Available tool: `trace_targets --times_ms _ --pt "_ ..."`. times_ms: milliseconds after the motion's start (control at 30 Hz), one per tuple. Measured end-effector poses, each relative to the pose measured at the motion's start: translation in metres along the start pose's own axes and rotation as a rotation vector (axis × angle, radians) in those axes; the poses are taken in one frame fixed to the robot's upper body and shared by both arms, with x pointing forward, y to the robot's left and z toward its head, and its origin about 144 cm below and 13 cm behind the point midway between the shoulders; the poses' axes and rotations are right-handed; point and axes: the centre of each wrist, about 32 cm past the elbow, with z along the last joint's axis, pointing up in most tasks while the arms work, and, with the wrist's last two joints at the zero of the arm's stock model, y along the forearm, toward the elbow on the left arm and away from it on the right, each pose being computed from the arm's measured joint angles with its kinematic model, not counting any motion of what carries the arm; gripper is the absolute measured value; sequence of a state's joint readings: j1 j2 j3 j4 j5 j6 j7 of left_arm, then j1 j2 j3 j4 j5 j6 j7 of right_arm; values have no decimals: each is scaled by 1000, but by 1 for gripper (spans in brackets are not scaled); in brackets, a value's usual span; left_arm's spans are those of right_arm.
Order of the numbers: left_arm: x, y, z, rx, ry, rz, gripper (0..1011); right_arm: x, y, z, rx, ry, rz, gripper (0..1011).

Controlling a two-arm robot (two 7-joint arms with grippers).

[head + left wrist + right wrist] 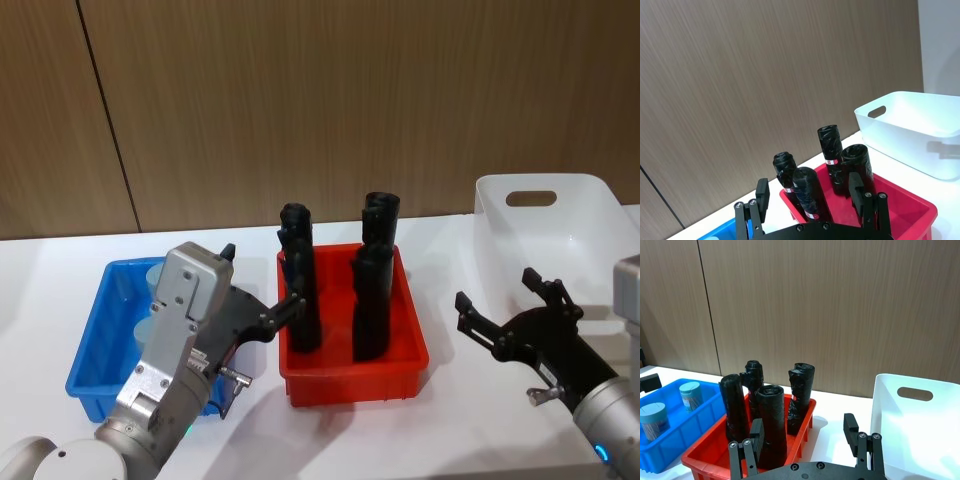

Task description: Pick the cotton swabs from the blue box and place them into the white box.

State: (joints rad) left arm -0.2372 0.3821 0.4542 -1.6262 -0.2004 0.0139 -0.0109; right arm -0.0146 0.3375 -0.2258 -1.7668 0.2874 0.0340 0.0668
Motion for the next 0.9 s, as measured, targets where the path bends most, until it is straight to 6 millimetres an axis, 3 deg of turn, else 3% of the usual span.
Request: trace_targets --times_ms 900 --pt "0 0 0 0 0 0 1004 0 0 0 0 0 0 1001"
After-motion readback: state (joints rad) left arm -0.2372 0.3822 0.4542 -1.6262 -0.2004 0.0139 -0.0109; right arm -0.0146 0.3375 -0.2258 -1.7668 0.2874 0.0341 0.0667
